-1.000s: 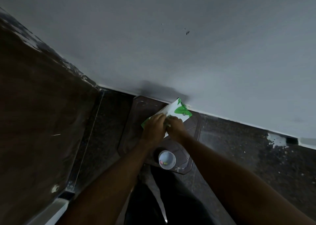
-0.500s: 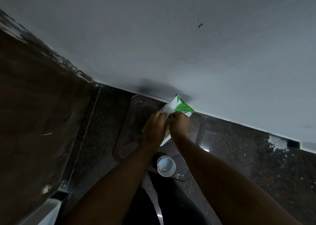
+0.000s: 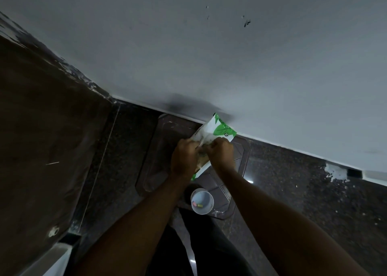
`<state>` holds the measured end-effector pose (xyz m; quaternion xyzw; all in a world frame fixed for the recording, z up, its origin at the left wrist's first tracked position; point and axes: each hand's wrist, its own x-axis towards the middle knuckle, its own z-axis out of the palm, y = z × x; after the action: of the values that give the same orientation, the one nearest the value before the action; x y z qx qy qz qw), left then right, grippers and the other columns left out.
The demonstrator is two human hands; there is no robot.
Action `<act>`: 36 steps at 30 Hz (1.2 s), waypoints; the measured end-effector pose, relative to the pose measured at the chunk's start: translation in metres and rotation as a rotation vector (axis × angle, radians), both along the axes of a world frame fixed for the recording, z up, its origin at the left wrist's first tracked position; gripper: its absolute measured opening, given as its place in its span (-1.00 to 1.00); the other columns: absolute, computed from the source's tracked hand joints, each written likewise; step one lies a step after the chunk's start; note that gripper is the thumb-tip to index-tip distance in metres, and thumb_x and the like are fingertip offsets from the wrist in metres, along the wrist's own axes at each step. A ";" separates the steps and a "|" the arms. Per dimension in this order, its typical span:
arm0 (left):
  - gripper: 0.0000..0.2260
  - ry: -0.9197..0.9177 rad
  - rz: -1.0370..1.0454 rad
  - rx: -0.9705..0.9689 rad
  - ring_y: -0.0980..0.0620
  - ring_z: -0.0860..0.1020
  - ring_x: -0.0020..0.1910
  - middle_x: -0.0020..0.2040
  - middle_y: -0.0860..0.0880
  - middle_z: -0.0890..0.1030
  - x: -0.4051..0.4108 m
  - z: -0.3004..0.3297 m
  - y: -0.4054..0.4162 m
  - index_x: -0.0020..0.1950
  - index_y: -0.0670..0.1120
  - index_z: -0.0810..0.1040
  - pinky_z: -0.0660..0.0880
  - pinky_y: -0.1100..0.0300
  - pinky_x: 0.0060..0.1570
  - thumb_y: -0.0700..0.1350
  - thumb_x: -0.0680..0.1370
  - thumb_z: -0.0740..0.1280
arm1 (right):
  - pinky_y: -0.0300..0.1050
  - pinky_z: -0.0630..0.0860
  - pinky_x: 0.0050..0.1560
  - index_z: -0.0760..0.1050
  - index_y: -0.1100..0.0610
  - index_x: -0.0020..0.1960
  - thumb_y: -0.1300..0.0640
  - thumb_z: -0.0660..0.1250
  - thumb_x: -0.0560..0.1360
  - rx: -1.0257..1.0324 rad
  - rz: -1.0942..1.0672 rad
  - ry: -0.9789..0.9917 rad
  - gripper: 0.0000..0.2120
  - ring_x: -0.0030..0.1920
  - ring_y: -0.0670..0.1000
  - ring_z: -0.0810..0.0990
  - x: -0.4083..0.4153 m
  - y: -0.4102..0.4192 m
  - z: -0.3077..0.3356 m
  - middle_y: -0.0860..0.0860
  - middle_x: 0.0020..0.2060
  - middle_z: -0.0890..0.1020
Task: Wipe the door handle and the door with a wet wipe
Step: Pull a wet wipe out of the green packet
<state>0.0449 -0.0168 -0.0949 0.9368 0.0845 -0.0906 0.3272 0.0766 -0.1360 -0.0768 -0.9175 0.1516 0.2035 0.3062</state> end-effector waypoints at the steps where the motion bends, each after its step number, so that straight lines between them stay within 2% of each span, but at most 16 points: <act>1: -0.87 0.010 0.001 0.001 -0.19 0.59 -0.08 -0.12 -0.18 0.67 0.000 0.001 0.000 -0.01 -0.20 0.71 0.52 0.03 -0.15 -0.19 0.50 0.44 | -0.04 0.43 -0.33 0.53 0.26 -0.30 0.17 0.45 0.38 0.009 -0.020 0.001 -0.81 -0.31 0.15 0.54 -0.004 -0.001 0.005 0.13 -0.33 0.58; 3: -0.85 0.069 0.013 -0.015 -0.15 0.57 -0.03 -0.07 -0.16 0.66 0.002 0.002 0.002 0.03 -0.18 0.69 0.48 0.07 -0.09 -0.17 0.52 0.40 | -0.05 0.40 -0.33 0.48 0.25 -0.31 0.21 0.43 0.38 0.012 -0.058 -0.033 -0.82 -0.32 0.11 0.50 -0.010 -0.003 0.015 0.13 -0.33 0.57; 6: -0.87 0.107 0.036 -0.066 -0.13 0.58 -0.06 -0.10 -0.15 0.65 0.003 0.000 0.005 -0.03 -0.18 0.70 0.48 0.09 -0.08 -0.17 0.50 0.41 | -0.05 0.36 -0.37 0.40 0.27 -0.33 0.27 0.39 0.38 0.036 -0.094 -0.116 -0.80 -0.40 0.03 0.38 -0.017 -0.004 0.030 0.07 -0.44 0.47; 9: -0.88 0.146 0.048 -0.108 -0.13 0.61 -0.07 -0.09 -0.17 0.66 0.005 0.007 0.007 -0.05 -0.20 0.70 0.55 0.09 -0.10 -0.19 0.45 0.47 | -0.24 0.19 -0.45 0.27 0.20 -0.37 0.34 0.35 0.36 0.083 -0.157 -0.238 -0.73 -0.46 -0.12 0.24 -0.023 -0.006 0.051 -0.05 -0.49 0.32; 11: -0.82 0.146 0.078 -0.159 -0.15 0.62 -0.04 -0.05 -0.20 0.66 0.007 0.012 0.009 0.00 -0.24 0.69 0.56 0.10 -0.08 -0.27 0.42 0.50 | -0.41 0.24 -0.54 0.32 0.14 -0.33 0.36 0.35 0.37 0.144 -0.236 -0.250 -0.75 -0.49 -0.18 0.34 -0.024 -0.008 0.065 -0.08 -0.48 0.35; 13: -0.81 0.126 0.125 -0.224 -0.14 0.61 -0.01 -0.02 -0.20 0.66 0.007 0.026 0.010 0.05 -0.24 0.69 0.56 0.05 -0.01 -0.28 0.44 0.49 | -0.52 0.31 -0.53 0.44 0.07 -0.17 0.37 0.37 0.39 0.240 -0.299 -0.236 -0.78 -0.48 -0.28 0.45 -0.022 -0.009 0.079 -0.06 -0.41 0.49; 15: -0.88 0.130 0.237 -0.362 -0.08 0.63 -0.05 -0.06 -0.14 0.69 0.006 0.047 0.009 0.02 -0.21 0.70 0.56 0.10 -0.02 -0.23 0.51 0.44 | -0.47 0.42 -0.42 0.55 0.03 0.00 0.35 0.39 0.40 0.269 -0.294 -0.206 -0.72 -0.40 -0.30 0.54 -0.019 -0.011 0.087 -0.02 -0.31 0.62; 16: -0.90 0.176 0.314 -0.490 -0.06 0.64 -0.11 -0.11 -0.12 0.69 0.006 0.060 0.009 -0.02 -0.20 0.70 0.56 0.10 -0.06 -0.21 0.54 0.41 | -0.45 0.45 -0.40 0.61 0.03 0.02 0.34 0.41 0.41 0.280 -0.277 -0.187 -0.73 -0.37 -0.29 0.57 -0.016 -0.010 0.090 0.01 -0.26 0.67; 18: -0.87 0.242 0.425 -0.730 0.00 0.62 -0.27 -0.25 -0.09 0.67 0.007 0.085 0.011 -0.12 -0.11 0.68 0.58 0.07 -0.20 -0.16 0.59 0.36 | -0.39 0.52 -0.40 0.69 0.04 -0.05 0.31 0.42 0.43 0.334 -0.253 -0.147 -0.79 -0.32 -0.19 0.64 -0.009 -0.004 0.099 0.06 -0.22 0.71; 19: -0.85 0.244 0.440 -0.820 0.04 0.62 -0.31 -0.28 -0.05 0.67 0.007 0.094 0.015 -0.13 -0.06 0.66 0.59 0.12 -0.27 -0.14 0.60 0.35 | -0.30 0.57 -0.34 0.71 0.06 -0.07 0.30 0.41 0.44 0.360 -0.235 -0.129 -0.81 -0.30 -0.09 0.67 -0.004 0.002 0.104 0.07 -0.23 0.72; 20: -0.87 0.247 0.436 -0.891 0.08 0.64 -0.32 -0.28 0.00 0.69 0.007 0.102 0.020 -0.11 -0.03 0.66 0.59 0.19 -0.30 -0.14 0.60 0.35 | -0.19 0.59 -0.27 0.71 0.09 -0.09 0.30 0.41 0.45 0.376 -0.213 -0.120 -0.83 -0.31 -0.04 0.66 -0.001 0.007 0.108 0.07 -0.24 0.73; 22: -0.92 0.229 0.424 -0.983 0.10 0.66 -0.26 -0.23 0.05 0.71 0.003 0.122 0.034 0.02 -0.07 0.68 0.59 0.25 -0.24 -0.16 0.58 0.39 | -0.16 0.54 -0.29 0.71 0.14 -0.11 0.31 0.39 0.47 0.413 -0.156 -0.126 -0.85 -0.38 -0.09 0.60 0.003 0.022 0.122 0.07 -0.28 0.73; 25: -0.90 0.182 0.437 -0.999 0.05 0.64 -0.21 -0.21 0.03 0.72 -0.005 0.148 0.054 0.03 -0.10 0.68 0.59 0.12 -0.14 -0.23 0.53 0.43 | -0.08 0.53 -0.32 0.69 0.19 -0.11 0.32 0.36 0.51 0.486 -0.146 -0.136 -0.86 -0.40 0.01 0.58 0.002 0.043 0.144 0.13 -0.31 0.71; 28: -0.95 0.087 0.514 -0.930 0.15 0.60 -0.37 -0.37 0.03 0.67 -0.016 0.175 0.074 -0.07 -0.13 0.69 0.55 0.25 -0.30 -0.25 0.51 0.45 | -0.01 0.46 -0.30 0.69 0.18 -0.17 0.30 0.39 0.50 0.547 -0.114 -0.133 -0.87 -0.43 0.03 0.49 0.001 0.060 0.168 0.09 -0.41 0.64; 31: -0.98 0.022 0.605 -0.906 0.15 0.56 -0.43 -0.41 0.00 0.64 -0.033 0.200 0.093 -0.11 -0.16 0.69 0.52 0.27 -0.36 -0.23 0.51 0.45 | -0.04 0.44 -0.35 0.68 0.12 -0.23 0.29 0.42 0.49 0.611 -0.023 -0.122 -0.84 -0.47 -0.03 0.48 -0.001 0.078 0.189 0.02 -0.46 0.63; 36: -0.87 -0.116 0.736 -0.880 0.05 0.57 -0.32 -0.33 -0.10 0.66 -0.083 0.243 0.130 -0.06 -0.26 0.71 0.55 0.19 -0.24 -0.20 0.52 0.45 | -0.25 0.47 -0.47 0.71 0.04 -0.21 0.28 0.45 0.47 0.668 0.189 -0.076 -0.83 -0.49 -0.14 0.53 -0.018 0.124 0.226 -0.07 -0.45 0.69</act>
<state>-0.0378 0.1132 0.1485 0.6248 0.3412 0.0539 0.7002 0.0584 -0.0125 0.1496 -0.7836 -0.0204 0.2351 0.5747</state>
